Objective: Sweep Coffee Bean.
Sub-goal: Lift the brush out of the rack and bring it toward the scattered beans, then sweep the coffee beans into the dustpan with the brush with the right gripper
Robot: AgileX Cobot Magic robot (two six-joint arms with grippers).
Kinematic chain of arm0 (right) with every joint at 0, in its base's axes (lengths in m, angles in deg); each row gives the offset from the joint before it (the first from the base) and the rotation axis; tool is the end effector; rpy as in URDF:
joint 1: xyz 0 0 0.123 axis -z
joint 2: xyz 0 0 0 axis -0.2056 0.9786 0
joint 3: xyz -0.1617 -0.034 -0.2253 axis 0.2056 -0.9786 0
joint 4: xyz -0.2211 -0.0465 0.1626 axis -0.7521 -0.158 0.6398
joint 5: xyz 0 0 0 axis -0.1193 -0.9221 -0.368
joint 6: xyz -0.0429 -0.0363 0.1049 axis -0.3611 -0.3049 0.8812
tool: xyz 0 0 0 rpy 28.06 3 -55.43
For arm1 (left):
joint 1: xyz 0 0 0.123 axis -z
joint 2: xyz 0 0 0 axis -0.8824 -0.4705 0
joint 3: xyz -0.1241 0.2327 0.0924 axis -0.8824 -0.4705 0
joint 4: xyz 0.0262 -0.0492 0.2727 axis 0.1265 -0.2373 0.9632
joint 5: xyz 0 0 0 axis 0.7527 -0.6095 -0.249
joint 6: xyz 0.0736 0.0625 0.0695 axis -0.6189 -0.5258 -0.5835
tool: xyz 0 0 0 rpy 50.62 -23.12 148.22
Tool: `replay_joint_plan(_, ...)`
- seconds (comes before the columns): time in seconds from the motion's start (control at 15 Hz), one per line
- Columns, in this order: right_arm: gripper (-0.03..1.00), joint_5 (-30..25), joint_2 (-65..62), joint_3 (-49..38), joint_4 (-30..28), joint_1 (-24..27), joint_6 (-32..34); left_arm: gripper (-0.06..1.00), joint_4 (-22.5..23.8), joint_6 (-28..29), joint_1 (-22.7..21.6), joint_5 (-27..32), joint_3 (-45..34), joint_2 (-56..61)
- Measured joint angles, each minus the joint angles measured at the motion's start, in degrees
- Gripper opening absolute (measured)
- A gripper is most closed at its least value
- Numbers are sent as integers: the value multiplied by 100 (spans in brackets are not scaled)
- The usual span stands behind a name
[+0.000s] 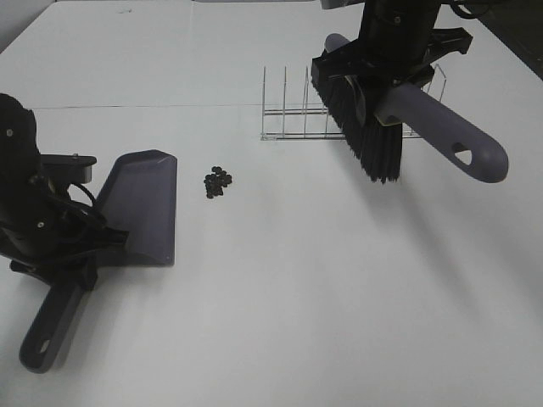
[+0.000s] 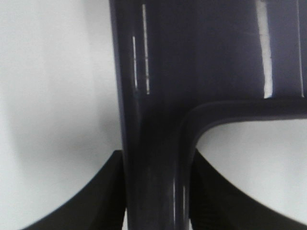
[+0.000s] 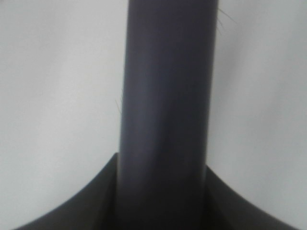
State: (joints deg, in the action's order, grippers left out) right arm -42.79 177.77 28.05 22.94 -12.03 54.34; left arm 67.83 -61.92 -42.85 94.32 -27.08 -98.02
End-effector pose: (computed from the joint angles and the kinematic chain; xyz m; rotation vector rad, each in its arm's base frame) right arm 0.4193 0.1736 0.2113 -0.4156 2.9205 -0.0643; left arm 0.3094 -0.1071 0.0502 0.0555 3.0754 -0.0328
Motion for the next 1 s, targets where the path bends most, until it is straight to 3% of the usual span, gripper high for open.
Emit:
replay_joint_plan(0.2, 30, 0, 120, 0, 0, 0, 103, 35, 46, 269, 332, -372, -80, -46)
replay_joint_plan(0.67, 30, 11, 1203, 23, 34, -430, 355, 35, 258, 401, 332, -642, -46, -218)
replay_joint_plan(1.0, 30, 80, 1960, 934, -143, -779, 584, 35, 304, 407, 332, -756, -46, -229)
